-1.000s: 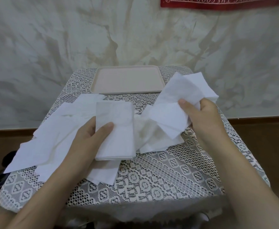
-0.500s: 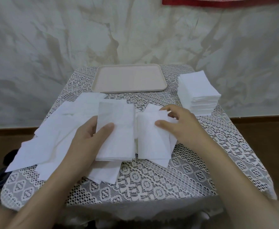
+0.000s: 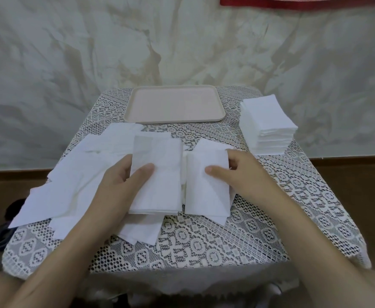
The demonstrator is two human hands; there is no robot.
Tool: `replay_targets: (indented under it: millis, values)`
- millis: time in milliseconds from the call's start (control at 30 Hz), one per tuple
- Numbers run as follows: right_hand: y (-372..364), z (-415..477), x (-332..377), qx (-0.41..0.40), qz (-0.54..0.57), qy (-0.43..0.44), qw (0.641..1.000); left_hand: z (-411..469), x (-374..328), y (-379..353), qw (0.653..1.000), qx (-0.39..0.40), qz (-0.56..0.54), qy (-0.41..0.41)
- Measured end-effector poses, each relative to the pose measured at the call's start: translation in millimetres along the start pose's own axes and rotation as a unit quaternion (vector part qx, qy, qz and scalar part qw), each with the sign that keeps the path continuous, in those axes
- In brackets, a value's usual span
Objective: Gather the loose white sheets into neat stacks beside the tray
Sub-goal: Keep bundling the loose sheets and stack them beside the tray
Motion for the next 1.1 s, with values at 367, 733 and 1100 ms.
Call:
replay_targets:
  millis: [367, 733, 1100]
  values:
    - [32.1, -20.6, -16.0, -0.022, -0.192, -0.076, 0.978, -1.3, -2.0, -2.5, 1.000, -0.006, 0.000, 0.000]
    - [32.0, -7.3, -6.6, -0.079, -0.068, 0.012, 0.994, 2.4, 0.1, -1.7, 1.000, -0.008, -0.017, 0.007]
    - [16.4, -1.7, -9.3, -0.082, 0.029, -0.065, 0.994, 0.5, 0.4, -0.4, 1.000, -0.003, 0.005, -0.011]
Point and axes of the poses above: each hand's wrist, its own z-axis towards the middle knuckle, its own y-axis out of the back of the hand, x = y × z, the point moved 3 cm from there along z, towards the middle knuckle, and after that the axes turned 11 degrees about y, right-handed, at the moved point
